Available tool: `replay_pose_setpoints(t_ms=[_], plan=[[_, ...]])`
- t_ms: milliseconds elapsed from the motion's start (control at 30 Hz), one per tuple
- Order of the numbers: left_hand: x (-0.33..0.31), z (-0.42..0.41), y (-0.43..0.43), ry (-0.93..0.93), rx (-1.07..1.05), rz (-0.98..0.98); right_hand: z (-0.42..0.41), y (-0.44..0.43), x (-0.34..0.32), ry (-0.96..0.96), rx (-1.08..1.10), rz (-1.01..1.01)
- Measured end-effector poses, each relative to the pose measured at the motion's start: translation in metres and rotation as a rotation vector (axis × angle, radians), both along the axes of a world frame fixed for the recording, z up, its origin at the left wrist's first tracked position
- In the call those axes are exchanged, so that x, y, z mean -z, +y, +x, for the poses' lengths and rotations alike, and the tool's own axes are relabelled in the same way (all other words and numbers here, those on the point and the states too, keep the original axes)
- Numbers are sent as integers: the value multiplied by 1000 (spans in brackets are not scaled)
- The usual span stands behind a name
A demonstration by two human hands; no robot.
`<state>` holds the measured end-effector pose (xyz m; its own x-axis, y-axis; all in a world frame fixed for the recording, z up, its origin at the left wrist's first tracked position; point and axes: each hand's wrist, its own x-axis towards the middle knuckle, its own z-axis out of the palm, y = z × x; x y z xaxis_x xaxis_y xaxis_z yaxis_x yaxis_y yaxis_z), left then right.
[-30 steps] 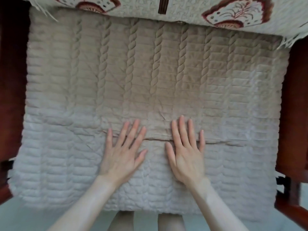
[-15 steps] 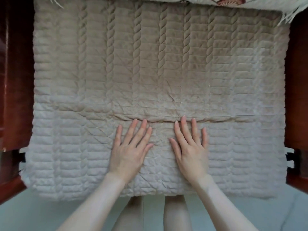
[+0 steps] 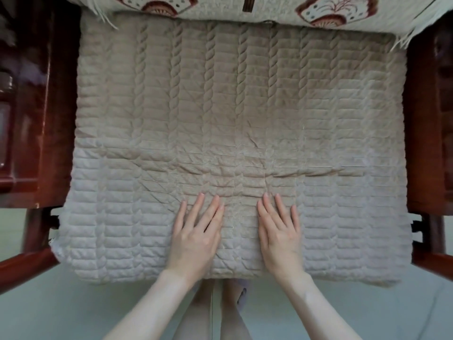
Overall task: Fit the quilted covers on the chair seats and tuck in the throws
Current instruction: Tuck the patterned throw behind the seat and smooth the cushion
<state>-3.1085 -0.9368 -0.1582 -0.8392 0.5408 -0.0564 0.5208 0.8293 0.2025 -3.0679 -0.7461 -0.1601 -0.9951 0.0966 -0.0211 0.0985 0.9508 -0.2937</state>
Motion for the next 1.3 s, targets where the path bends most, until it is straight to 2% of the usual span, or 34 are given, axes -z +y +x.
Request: replay_pose_setpoints(t_ms=[100,200,267,333,433,500,567,600,700,767,867,967,1133,1200,1300], plan=[[-19,-31,28,-22,-73,57,-33,-7,-21,-106,-50,-10],[-2,-68,14,-126,-147,-145,-51,28,-11,-265,-94,39],[8,-76,-9,-83,-276,-172,-43,51,-9,-291,15,100],[5,-74,-2,-64,-248,-183,-47,39,-10,-312,115,83],[4,-84,17,-19,-59,-136,-68,5,-10,-250,-9,41],[4,-102,0,-71,-168,-183,-79,18,-5,-291,-26,67],[6,-112,-25,-58,-380,-211,-80,37,-3,-317,84,123],[3,-113,-29,-53,-415,-207,-82,37,-5,-335,121,131],[-4,-123,1,-34,-267,-81,-114,3,-13,-274,49,44],[0,-132,10,-10,-182,-73,-142,-12,-10,-257,-3,-14],[9,-111,-21,-51,-298,-159,-130,-4,1,-304,18,59],[4,-87,-43,-78,-307,-197,-98,-3,-5,-367,43,94],[-2,-145,-47,-70,-340,-177,-165,-42,-6,-274,-50,69],[4,-137,-63,-95,-397,-154,-173,-62,1,-256,-38,65],[4,-100,-84,-125,-519,-136,-148,-83,4,-232,-282,102]])
